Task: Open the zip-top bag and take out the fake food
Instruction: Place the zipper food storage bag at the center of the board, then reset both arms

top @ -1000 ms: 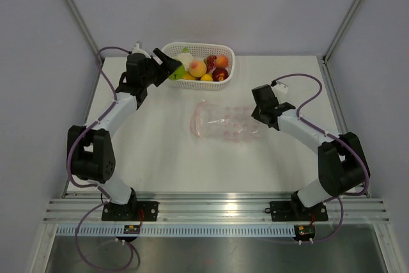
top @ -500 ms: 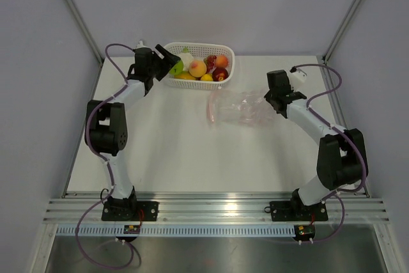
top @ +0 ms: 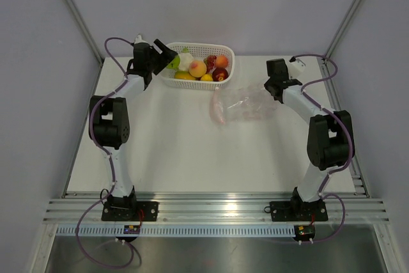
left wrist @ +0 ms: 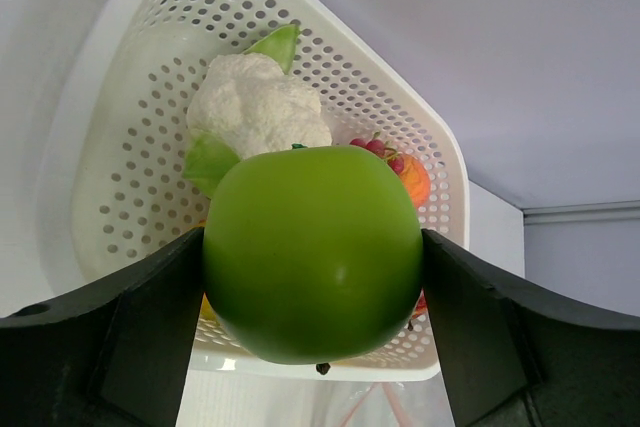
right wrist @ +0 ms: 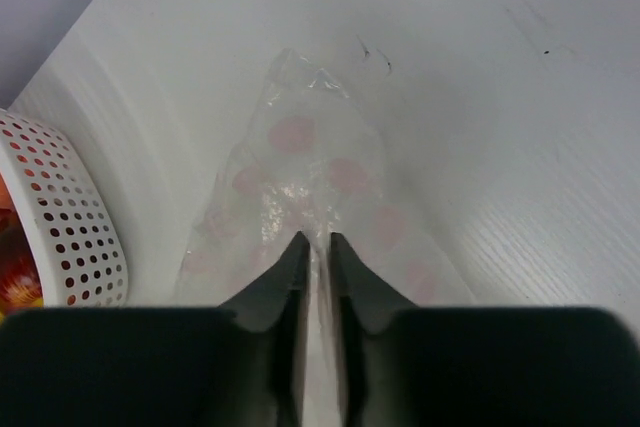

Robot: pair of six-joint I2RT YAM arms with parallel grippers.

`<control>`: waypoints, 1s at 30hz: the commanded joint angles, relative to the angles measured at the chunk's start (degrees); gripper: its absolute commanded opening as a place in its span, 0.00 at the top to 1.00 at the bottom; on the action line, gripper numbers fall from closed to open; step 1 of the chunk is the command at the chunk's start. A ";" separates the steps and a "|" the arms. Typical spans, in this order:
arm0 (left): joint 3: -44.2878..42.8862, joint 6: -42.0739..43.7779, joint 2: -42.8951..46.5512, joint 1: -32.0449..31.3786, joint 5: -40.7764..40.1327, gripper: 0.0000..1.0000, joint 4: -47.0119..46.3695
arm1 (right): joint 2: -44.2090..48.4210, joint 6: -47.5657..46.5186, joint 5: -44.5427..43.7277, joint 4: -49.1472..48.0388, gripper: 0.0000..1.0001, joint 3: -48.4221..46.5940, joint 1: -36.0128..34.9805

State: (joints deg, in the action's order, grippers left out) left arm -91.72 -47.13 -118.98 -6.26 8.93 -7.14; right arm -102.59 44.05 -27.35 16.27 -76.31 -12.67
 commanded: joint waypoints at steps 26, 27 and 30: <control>-1.79 0.90 -0.47 1.69 -0.39 0.01 0.62 | 20.23 -0.72 3.45 -3.01 0.02 8.29 0.45; -1.53 1.08 1.28 1.78 -0.75 0.01 1.07 | 20.67 -0.72 3.71 -2.30 0.02 8.29 0.45; -0.21 1.61 4.09 2.22 -1.37 0.01 2.56 | 22.60 -0.99 4.50 -2.82 0.02 9.77 0.45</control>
State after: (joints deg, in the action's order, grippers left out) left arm -91.83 -46.70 -121.69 -5.10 8.95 -4.91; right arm -83.24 43.35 -24.16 14.00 -67.72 -12.58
